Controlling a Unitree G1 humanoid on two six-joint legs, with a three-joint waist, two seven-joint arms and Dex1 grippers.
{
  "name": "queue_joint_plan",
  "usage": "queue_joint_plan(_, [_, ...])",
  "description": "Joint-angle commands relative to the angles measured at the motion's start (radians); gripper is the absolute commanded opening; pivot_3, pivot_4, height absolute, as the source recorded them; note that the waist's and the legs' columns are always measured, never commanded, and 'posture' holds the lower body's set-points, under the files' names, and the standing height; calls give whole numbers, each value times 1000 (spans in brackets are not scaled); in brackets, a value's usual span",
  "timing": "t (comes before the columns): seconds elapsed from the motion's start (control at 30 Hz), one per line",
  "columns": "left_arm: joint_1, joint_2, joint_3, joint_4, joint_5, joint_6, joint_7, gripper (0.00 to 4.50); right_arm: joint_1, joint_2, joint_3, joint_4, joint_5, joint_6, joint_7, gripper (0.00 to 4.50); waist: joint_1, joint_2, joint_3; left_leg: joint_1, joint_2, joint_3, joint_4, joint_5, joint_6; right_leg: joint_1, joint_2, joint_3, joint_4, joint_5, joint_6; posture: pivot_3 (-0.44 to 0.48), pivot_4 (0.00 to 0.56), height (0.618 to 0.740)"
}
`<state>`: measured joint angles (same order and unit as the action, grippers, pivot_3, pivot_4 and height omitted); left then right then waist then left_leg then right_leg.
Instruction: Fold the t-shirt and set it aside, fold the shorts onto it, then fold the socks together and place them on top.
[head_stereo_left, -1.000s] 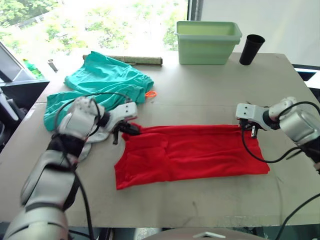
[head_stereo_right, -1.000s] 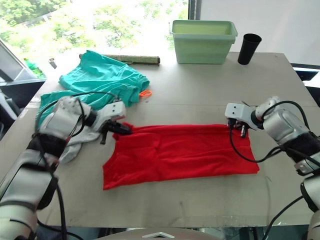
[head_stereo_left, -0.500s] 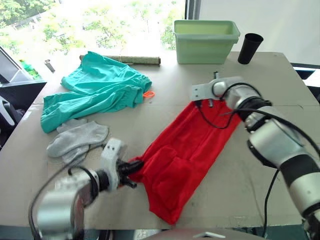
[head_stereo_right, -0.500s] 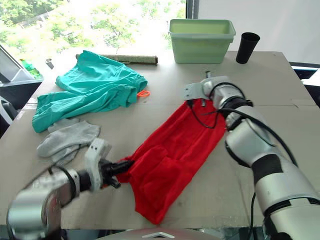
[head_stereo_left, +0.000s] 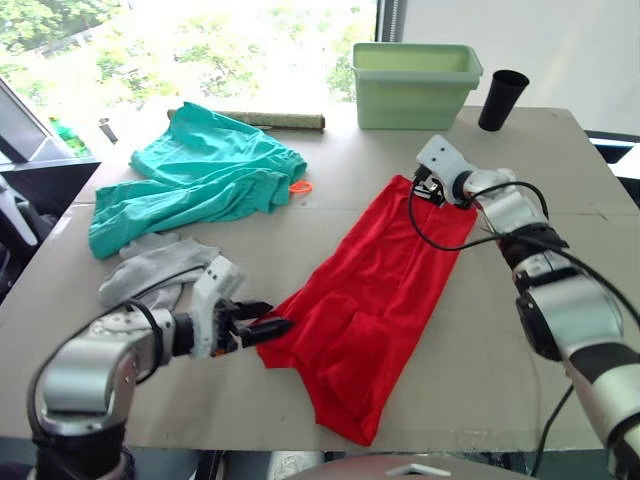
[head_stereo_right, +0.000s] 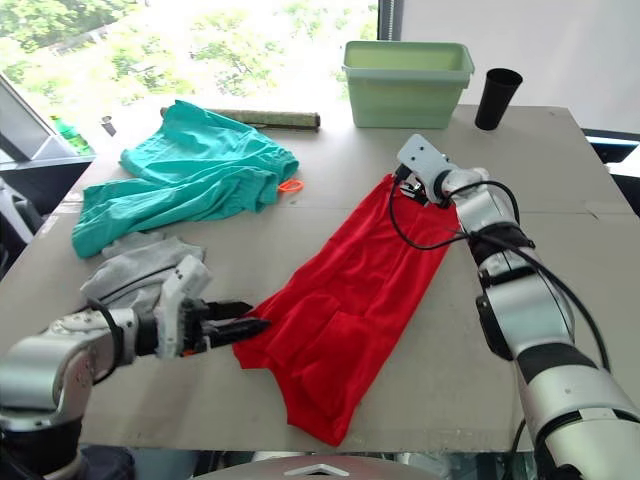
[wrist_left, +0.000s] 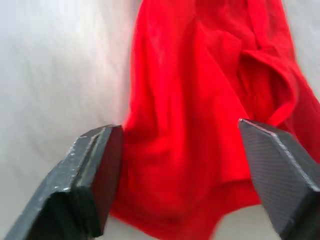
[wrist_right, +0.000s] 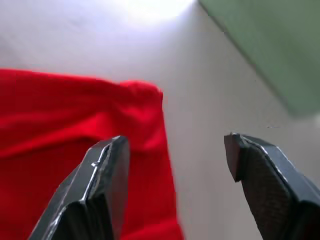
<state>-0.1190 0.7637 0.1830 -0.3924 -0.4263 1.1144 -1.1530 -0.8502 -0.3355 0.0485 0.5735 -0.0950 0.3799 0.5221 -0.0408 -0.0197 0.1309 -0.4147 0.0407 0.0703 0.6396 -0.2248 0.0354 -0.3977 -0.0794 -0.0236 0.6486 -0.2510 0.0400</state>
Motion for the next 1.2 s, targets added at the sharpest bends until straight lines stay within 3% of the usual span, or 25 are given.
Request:
queue_joint_plan(0.03, [-57, 74, -99, 111, 8, -183, -110, 3800, 130, 46, -135, -405, 86, 286, -115, 3201, 0, 1, 1, -1, 0, -1, -3, 0, 0, -1, 0, -2, -2, 0, 0, 0, 150, 740])
queue_joint_plan(0.13, [-169, 111, -212, 227, 68, -333, -168, 3800, 300, 135, -240, -648, 125, 401, -237, 3201, 3, 3, 2, -3, -1, 4, -6, 0, 0, -6, 0, 3, -4, 0, 0, 0, 150, 740])
queue_joint_plan(0.2, [-228, 126, -267, 284, 93, -407, -205, 3800, 358, 196, -294, -715, 130, 430, -326, 3201, 6, 2, 1, -3, 0, 4, -6, 0, 0, -6, 2, 1, -4, 0, 1, 0, 150, 740])
queue_joint_plan(0.37, [-248, 133, -267, 319, 83, -408, -183, 3800, 358, 232, -330, -679, 158, 471, -389, 3201, 1, 2, 2, -3, 0, 7, -4, -2, 5, -6, 9, 2, -5, 0, 1, 0, 150, 740])
queue_joint_plan(0.53, [-154, 170, -261, 236, 70, -390, -163, 3800, 378, 213, -324, -635, 195, 541, -379, 3201, 0, 1, 1, -1, 1, 8, -3, -2, 6, -6, 12, 5, -3, 0, 2, 0, 150, 740])
queue_joint_plan(0.63, [-85, 160, -296, 216, 135, -453, -88, 3849, 389, 181, -290, -600, 197, 541, -354, 2343, 3, -1, 0, -1, 2, 8, -3, -2, 5, -6, 13, 6, -3, 0, 2, 0, 150, 740])
queue_joint_plan(0.7, [-47, 142, -307, 197, 138, -468, -57, 3849, 398, 161, -265, -589, 195, 535, -344, 1413, 4, -1, -1, 0, 1, 9, -3, -2, 6, -5, 13, 7, -3, 0, 2, 0, 150, 740])
queue_joint_plan(0.8, [22, 114, -321, 172, 133, -457, -8, 2583, 405, 118, -208, -578, 168, 504, -334, 7, 4, -1, -3, 2, 1, 9, -3, -2, 6, -4, 12, 8, -3, 0, 2, 0, 150, 740])
queue_joint_plan(0.87, [59, 105, -313, 145, 117, -438, 15, 1760, 400, 98, -177, -567, 159, 481, -324, 0, 3, -1, -6, 2, 1, 10, -3, -2, 6, -4, 13, 8, -3, -1, 2, 0, 150, 740])
queue_joint_plan(1.0, [181, -33, -186, -13, 21, -291, 217, 41, 282, 30, -44, -380, 81, 323, -281, 0, -5, 0, -7, 4, 1, 16, -3, -4, 8, -4, 11, 13, -3, 0, 2, 0, 150, 740])
queue_joint_plan(1.2, [358, -290, 8, -278, -107, -83, 526, 41, -53, 68, 58, 150, -1, 16, -256, 0, -3, -2, -5, 4, 1, 17, -2, -4, 9, -5, 11, 14, -3, 1, 4, 0, 150, 740])
